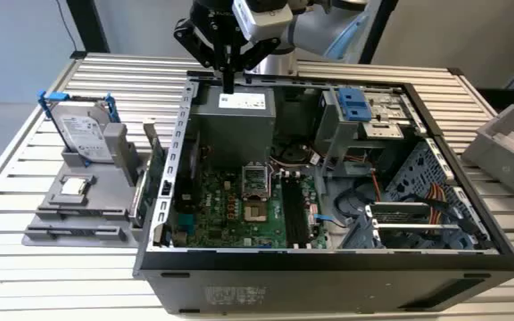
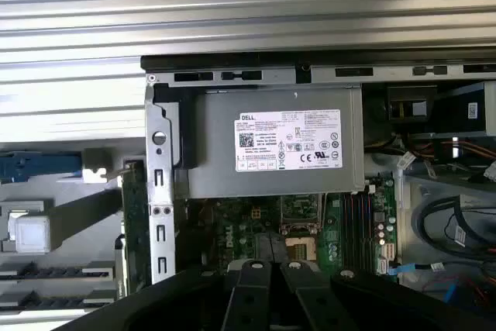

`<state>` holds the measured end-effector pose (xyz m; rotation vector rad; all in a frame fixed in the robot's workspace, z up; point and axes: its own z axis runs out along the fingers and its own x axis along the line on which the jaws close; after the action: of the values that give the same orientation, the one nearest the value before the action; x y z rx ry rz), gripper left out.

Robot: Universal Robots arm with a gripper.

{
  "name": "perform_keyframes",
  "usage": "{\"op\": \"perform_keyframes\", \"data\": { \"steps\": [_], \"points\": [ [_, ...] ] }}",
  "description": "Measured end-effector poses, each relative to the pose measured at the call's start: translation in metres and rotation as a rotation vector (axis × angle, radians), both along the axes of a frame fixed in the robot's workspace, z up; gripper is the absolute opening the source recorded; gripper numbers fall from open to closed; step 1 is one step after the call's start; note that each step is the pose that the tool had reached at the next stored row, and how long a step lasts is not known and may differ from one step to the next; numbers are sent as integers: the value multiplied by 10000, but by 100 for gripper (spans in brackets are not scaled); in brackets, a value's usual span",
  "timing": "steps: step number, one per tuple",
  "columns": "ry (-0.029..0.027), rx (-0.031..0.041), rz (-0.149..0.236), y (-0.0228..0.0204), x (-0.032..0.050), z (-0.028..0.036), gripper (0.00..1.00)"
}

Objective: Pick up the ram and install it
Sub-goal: 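Reach for the ram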

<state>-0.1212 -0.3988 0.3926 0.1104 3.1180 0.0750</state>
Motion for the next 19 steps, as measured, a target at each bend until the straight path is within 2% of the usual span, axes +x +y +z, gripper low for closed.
{"op": "perform_keyframes", "data": {
  "steps": [19],
  "points": [
    [0, 0, 0, 0, -5, 0, 0]
  ]
}}
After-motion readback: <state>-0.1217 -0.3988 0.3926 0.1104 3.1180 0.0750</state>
